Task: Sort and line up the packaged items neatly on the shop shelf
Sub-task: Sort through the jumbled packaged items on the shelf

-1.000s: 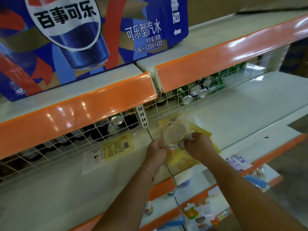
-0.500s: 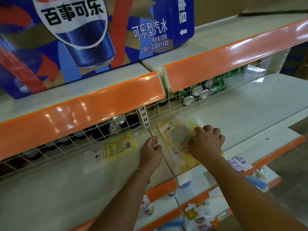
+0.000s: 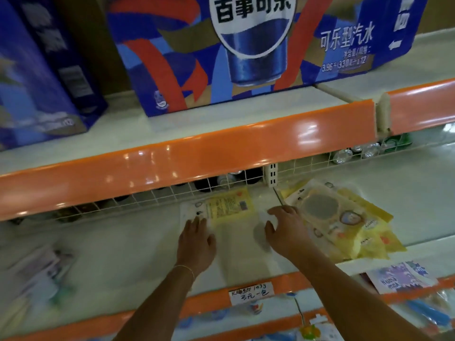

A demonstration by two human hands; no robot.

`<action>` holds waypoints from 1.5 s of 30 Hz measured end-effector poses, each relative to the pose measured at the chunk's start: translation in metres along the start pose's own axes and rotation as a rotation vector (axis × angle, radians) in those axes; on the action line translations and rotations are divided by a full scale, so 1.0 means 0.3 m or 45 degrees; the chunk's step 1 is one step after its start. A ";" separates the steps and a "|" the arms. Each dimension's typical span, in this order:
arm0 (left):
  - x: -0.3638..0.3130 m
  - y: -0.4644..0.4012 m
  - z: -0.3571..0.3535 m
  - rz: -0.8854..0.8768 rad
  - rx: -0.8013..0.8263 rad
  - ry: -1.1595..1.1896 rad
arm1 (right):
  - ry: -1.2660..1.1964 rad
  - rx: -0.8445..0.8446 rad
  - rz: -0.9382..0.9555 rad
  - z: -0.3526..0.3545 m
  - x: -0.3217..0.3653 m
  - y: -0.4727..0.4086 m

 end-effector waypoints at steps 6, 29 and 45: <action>0.206 0.040 0.010 0.076 0.077 -0.018 | 0.127 0.328 0.162 -0.171 0.141 -0.109; 0.264 0.060 -0.004 0.218 -0.027 -0.117 | 0.265 0.465 -0.047 -0.320 0.382 -0.113; 0.270 0.046 -0.001 0.209 -0.012 0.083 | -0.878 0.451 -0.429 -0.273 0.364 -0.055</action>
Point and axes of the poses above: each hand's wrist, its own y-axis away from the middle knuckle, its own z-axis out of the back of the hand, x = y × z, the point moved 3 cm from there along -y, towards the middle knuckle, and after that the axes turned 7 degrees about z, right-handed, at the moved point
